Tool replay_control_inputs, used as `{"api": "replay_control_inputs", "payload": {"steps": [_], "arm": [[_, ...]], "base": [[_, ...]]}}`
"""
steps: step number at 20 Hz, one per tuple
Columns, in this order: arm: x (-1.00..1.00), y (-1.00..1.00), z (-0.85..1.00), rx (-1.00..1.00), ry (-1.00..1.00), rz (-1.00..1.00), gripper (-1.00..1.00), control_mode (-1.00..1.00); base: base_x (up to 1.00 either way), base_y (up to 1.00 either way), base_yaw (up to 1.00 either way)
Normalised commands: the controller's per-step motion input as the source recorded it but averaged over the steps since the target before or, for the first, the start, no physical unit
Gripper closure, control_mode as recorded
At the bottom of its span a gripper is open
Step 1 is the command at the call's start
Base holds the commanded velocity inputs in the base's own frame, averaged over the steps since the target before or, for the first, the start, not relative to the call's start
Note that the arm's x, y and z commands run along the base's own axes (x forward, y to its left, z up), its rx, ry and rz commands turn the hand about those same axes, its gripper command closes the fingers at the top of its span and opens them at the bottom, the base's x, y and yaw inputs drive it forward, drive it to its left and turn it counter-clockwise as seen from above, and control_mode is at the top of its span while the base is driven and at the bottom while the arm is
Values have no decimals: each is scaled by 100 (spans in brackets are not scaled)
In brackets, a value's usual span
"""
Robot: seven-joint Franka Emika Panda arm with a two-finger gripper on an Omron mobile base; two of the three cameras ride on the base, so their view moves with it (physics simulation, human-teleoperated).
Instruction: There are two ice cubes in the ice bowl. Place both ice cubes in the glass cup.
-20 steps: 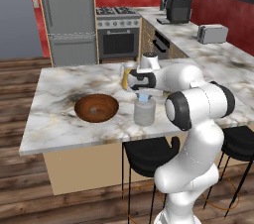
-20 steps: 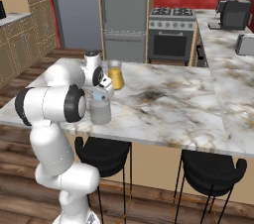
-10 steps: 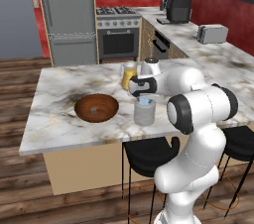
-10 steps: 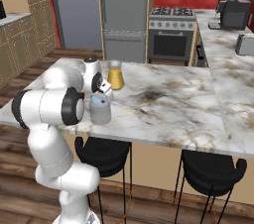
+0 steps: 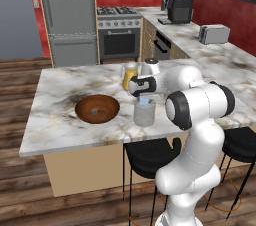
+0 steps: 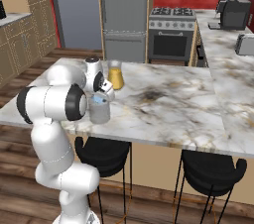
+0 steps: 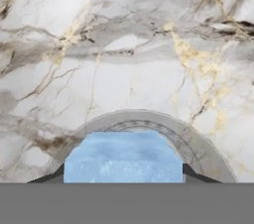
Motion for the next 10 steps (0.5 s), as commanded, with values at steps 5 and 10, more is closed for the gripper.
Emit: {"api": "replay_control_inputs", "payload": {"steps": [5,10], "arm": [[0,0,12,0,-2,0,-100,-100],[-5,0,49,0,-15,0,-100,-100]], "base": [[0,0,0],[0,0,0]]}}
